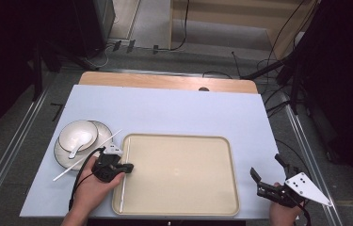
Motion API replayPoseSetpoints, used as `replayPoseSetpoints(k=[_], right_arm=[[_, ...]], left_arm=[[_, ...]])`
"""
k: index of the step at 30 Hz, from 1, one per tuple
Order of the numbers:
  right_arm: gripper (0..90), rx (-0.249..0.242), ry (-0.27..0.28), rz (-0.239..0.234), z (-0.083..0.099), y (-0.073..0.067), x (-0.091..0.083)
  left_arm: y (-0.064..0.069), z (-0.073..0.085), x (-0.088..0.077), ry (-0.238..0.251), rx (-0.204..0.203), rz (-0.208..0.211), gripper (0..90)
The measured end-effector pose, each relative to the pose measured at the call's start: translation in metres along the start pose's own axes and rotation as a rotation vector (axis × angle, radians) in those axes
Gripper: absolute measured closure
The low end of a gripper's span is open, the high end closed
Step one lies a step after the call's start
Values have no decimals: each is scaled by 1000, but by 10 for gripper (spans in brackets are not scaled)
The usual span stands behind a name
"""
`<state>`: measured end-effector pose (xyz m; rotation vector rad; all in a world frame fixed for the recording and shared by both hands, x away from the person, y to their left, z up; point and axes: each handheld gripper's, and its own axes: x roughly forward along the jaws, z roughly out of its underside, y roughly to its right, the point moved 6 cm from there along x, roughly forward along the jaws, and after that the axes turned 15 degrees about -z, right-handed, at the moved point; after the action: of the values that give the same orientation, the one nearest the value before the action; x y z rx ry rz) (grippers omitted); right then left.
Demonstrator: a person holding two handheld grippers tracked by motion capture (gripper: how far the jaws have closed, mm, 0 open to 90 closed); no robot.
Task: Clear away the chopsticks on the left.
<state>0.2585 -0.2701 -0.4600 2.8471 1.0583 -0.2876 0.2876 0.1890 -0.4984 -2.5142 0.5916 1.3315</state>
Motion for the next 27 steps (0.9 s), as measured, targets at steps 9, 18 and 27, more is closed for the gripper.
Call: replayPoseSetpoints(k=[9, 18, 27], right_arm=[[64, 1, 0, 2, 0, 0, 0], [64, 5, -3, 3, 0, 0, 0], [64, 5, -5, 5, 1, 0, -1]], left_arm=[[1, 0, -1, -2, 3, 17, 899], [-1, -1, -3, 13, -12, 33, 872], [-5, -3, -11, 35, -43, 49, 845]])
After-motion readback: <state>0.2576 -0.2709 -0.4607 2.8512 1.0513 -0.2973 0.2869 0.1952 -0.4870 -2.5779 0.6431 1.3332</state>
